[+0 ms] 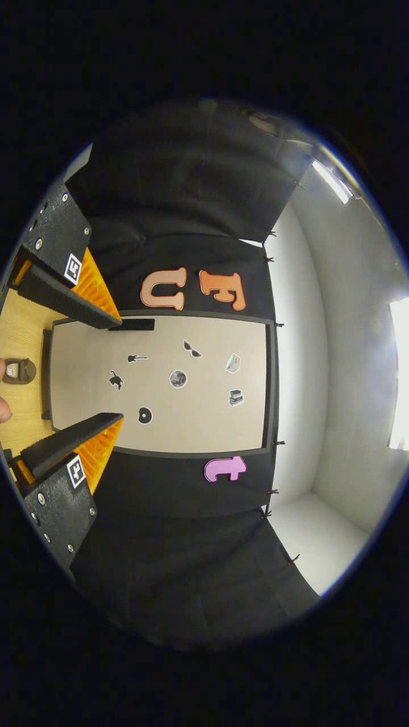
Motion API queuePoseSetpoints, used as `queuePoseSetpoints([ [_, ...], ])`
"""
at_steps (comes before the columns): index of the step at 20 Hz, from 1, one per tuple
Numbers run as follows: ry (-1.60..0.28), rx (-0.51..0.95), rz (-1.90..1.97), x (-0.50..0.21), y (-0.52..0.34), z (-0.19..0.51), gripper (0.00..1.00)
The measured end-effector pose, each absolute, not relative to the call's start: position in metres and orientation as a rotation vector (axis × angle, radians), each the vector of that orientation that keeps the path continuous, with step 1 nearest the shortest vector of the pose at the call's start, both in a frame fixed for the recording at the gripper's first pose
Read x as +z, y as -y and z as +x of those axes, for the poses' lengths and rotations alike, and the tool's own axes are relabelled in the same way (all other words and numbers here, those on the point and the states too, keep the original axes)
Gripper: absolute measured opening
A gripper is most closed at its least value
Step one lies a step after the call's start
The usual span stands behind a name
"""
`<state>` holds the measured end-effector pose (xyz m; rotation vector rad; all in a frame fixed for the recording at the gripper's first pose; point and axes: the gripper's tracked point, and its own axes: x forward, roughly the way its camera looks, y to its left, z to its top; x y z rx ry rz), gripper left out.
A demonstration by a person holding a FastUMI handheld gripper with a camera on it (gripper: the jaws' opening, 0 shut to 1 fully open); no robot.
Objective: Open the shoe cabinet door, grab the shoes and put them into the shoe cabinet, then close the shoe cabinet door.
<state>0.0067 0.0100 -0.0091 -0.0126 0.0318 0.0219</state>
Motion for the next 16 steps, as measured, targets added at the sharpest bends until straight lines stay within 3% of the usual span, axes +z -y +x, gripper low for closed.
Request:
queuePoseSetpoints([
  [16, -0.059, 0.0, 0.014, -0.032, -0.058, 0.055, 0.93],
])
